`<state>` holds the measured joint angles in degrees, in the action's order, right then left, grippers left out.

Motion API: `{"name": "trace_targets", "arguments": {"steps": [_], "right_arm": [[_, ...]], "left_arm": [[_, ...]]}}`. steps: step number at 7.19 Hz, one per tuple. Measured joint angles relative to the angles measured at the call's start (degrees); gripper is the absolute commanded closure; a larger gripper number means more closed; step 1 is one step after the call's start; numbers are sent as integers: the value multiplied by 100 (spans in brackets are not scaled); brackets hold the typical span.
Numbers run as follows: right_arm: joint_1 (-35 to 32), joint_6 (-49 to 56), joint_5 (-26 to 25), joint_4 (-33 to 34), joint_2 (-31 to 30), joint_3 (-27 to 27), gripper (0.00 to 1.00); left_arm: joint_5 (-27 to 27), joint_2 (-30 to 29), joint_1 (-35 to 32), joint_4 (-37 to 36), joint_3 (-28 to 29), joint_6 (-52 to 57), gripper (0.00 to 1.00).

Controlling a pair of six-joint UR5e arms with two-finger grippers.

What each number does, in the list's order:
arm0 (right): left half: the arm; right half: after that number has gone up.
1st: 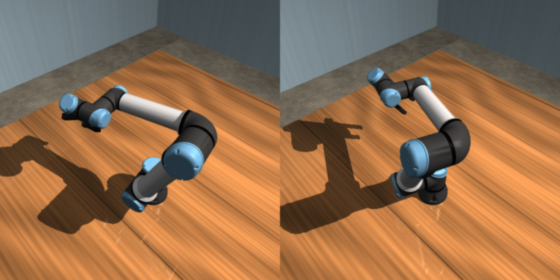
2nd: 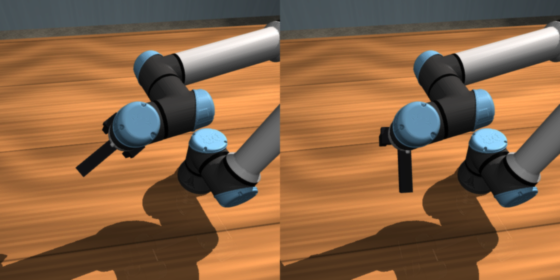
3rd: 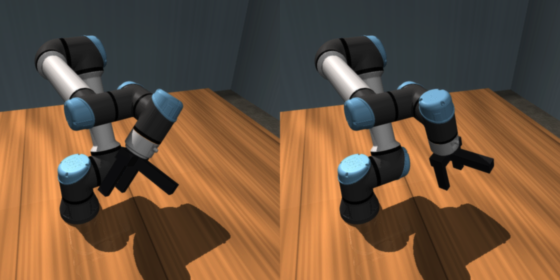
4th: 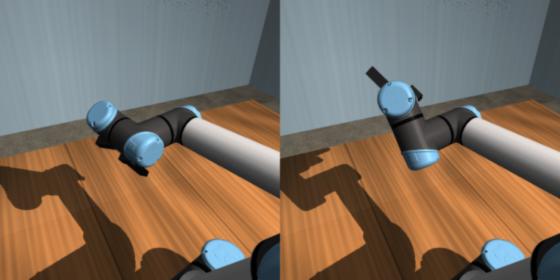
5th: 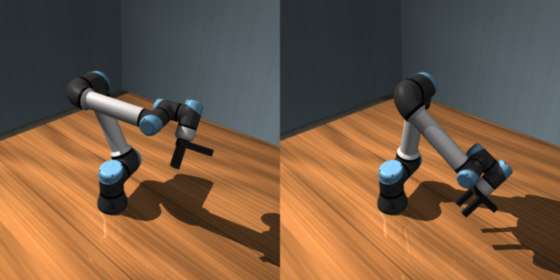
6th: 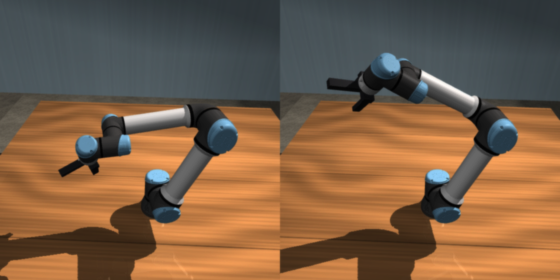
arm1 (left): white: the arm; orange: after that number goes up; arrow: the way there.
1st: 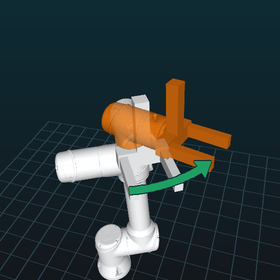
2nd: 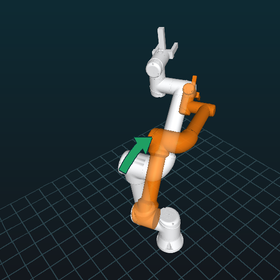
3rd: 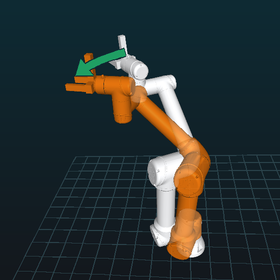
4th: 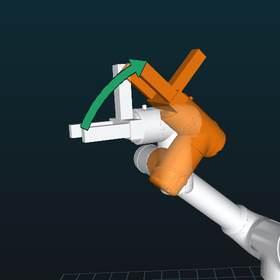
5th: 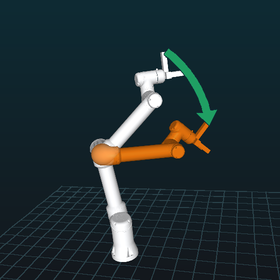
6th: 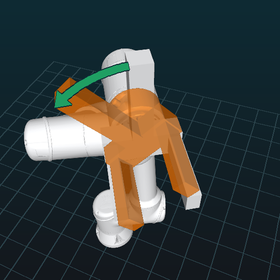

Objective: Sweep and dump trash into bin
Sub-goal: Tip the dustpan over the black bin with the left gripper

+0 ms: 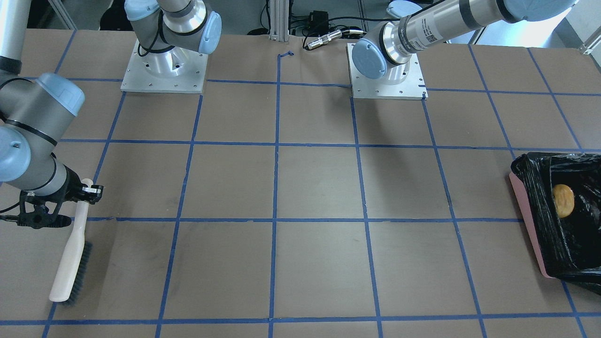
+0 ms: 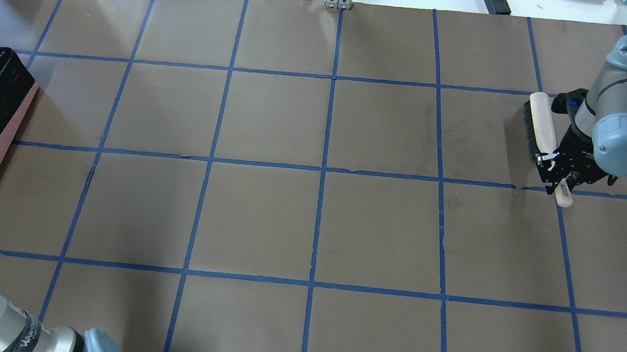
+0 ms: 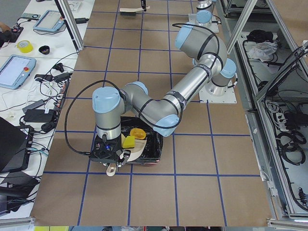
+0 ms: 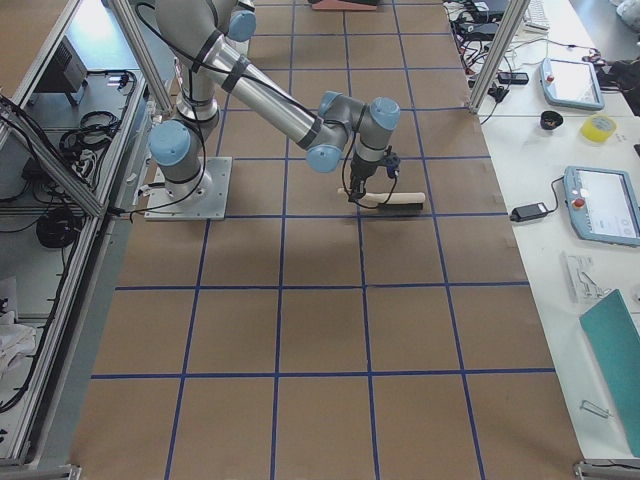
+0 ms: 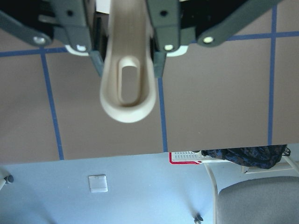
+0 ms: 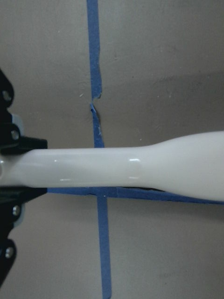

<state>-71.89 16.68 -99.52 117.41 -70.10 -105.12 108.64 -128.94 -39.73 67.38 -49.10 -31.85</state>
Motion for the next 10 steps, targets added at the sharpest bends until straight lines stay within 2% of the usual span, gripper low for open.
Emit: {"name": "trace_targets", "arguments": {"steps": [2, 3, 5, 7, 8, 9, 10], "right_arm": [[0, -13, 8, 9, -9, 0, 38], [0, -12, 10, 8, -15, 2, 35], [0, -4, 11, 3, -21, 8, 28], [0, -15, 19, 43, -36, 44, 15], [0, -12, 27, 171, -79, 73, 6], [0, -8, 97, 296, -183, 88, 1], [-4, -16, 288, 337, -358, 115, 0]], "left_arm": [[996, 141, -92, -782, -420, 207, 100], [1189, 255, -150, -1209, -710, 268, 100], [1290, 466, -283, -1511, -941, 268, 100], [1641, 628, -688, -1595, -1005, 40, 100], [1952, 685, -908, -1735, -1118, -78, 100], [2200, 712, -1031, -2097, -1321, -134, 100], [2326, 722, -1082, -2523, -1543, -128, 100]]}}
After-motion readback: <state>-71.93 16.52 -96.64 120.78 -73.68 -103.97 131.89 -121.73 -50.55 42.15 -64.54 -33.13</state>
